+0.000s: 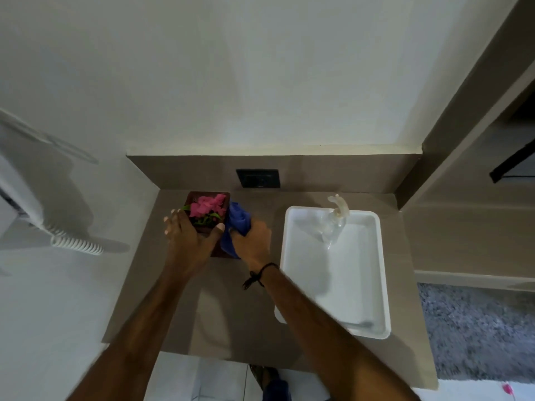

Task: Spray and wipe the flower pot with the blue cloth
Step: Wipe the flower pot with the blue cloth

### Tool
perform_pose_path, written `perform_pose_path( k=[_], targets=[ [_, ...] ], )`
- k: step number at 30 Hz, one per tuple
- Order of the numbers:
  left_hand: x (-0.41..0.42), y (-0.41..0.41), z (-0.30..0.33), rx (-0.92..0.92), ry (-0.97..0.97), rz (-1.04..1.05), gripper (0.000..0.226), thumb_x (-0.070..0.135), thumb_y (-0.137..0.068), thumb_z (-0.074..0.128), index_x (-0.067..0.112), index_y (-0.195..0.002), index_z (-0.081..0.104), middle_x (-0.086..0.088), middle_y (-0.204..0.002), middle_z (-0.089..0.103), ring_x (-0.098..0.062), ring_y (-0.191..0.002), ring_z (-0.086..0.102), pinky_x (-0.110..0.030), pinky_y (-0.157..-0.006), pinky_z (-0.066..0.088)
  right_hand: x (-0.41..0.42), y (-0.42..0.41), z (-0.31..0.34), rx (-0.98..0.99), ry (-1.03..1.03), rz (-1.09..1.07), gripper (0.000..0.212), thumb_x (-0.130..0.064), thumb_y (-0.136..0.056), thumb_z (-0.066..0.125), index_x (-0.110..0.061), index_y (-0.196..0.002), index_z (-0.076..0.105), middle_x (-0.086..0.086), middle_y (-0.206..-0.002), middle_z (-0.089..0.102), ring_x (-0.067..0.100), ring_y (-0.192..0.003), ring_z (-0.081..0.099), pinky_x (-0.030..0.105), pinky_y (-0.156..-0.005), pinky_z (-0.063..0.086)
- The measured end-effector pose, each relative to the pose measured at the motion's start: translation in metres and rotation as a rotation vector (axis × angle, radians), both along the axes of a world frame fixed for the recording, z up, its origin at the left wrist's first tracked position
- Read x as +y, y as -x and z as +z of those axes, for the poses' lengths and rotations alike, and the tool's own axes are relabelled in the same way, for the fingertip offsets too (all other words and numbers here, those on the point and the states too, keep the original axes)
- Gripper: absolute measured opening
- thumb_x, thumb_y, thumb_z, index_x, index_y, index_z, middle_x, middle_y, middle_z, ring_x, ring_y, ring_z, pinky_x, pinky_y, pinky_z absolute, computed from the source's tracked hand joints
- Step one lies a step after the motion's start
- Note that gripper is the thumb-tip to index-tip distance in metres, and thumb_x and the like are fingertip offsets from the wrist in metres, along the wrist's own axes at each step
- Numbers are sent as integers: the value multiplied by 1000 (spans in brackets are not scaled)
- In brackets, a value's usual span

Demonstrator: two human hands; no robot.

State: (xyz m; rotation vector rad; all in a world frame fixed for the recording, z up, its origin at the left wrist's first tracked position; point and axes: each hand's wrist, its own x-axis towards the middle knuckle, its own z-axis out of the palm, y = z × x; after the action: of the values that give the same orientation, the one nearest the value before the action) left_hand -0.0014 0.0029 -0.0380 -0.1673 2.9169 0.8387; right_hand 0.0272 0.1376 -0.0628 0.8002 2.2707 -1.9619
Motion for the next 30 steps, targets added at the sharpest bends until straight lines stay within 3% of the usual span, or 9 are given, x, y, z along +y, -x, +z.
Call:
perform_pose_path(
  k=[3, 8, 13, 16, 19, 23, 26, 28, 30],
  targets=[
    [-2, 0, -3, -8, 2, 15, 121, 73, -71, 56, 3, -158, 9, -21, -168, 10, -39, -156, -3, -53, -124, 7, -4, 1, -24, -93, -110, 77, 24, -4, -82, 63, -4, -105, 68, 15, -102, 74, 31, -94, 71, 26, -68, 52],
    [-3, -3, -3, -19, -1, -24, 123, 78, -72, 51, 6, -159, 3, -18, -169, 3, -36, -156, -7, -52, -123, 5, 6, 20, -40, -255, -268, 128, 24, -5, -80, 64, -6, -103, 70, 18, -108, 73, 37, -102, 69, 45, -83, 60],
    [1, -7, 4, -19, 21, -5, 116, 70, -82, 56, 6, -160, 0, -15, -170, 2, -33, -157, -8, -48, -125, 4, 7, 22, -27, -315, -115, 110, 24, -12, -86, 62, -3, -106, 69, 20, -107, 72, 37, -103, 68, 41, -83, 57],
    [3, -10, 5, -18, 5, -1, 114, 68, -83, 56, 7, -160, 0, -16, -170, 1, -33, -157, -8, -48, -125, 2, 5, 11, -6, -238, 98, -15, 11, -19, -81, 66, -11, -88, 71, 9, -90, 72, 30, -91, 71, 40, -76, 60],
    [4, -10, 6, -6, 7, -11, 112, 67, -83, 57, 6, -160, 2, -18, -170, 4, -35, -157, -6, -50, -125, 4, -1, -5, 11, -88, 252, -132, 10, -24, -76, 67, -31, -70, 65, -12, -71, 69, 4, -65, 69, 25, -57, 58],
    [3, -9, 7, -10, -7, -14, 113, 69, -82, 55, 6, -160, 2, -17, -170, 3, -35, -157, -8, -52, -126, 5, -11, -20, -7, 48, 75, -64, 19, -12, -87, 63, -31, -84, 66, -13, -75, 68, -2, -61, 64, 8, -53, 50],
    [2, -9, 4, -8, -12, -5, 114, 69, -81, 58, 7, -160, 3, -15, -170, 3, -34, -157, -9, -51, -125, 6, -14, -17, -30, -38, -132, 94, 16, -10, -91, 57, -6, -103, 67, 12, -95, 73, 21, -77, 68, 28, -66, 58],
    [1, -8, 3, -7, -27, -4, 115, 69, -80, 58, 8, -160, 3, -14, -170, 4, -33, -157, -9, -50, -125, 5, -12, -12, -38, -142, -200, 136, 23, -11, -93, 53, -6, -112, 63, 16, -107, 70, 32, -94, 69, 42, -77, 59],
    [0, -8, 2, -18, -27, -4, 117, 71, -79, 57, 8, -160, 2, -14, -170, 3, -32, -157, -9, -49, -124, 5, -11, -6, -40, -205, -244, 131, 28, -10, -91, 53, -8, -117, 61, 15, -113, 68, 34, -101, 68, 45, -82, 59]
  ],
)
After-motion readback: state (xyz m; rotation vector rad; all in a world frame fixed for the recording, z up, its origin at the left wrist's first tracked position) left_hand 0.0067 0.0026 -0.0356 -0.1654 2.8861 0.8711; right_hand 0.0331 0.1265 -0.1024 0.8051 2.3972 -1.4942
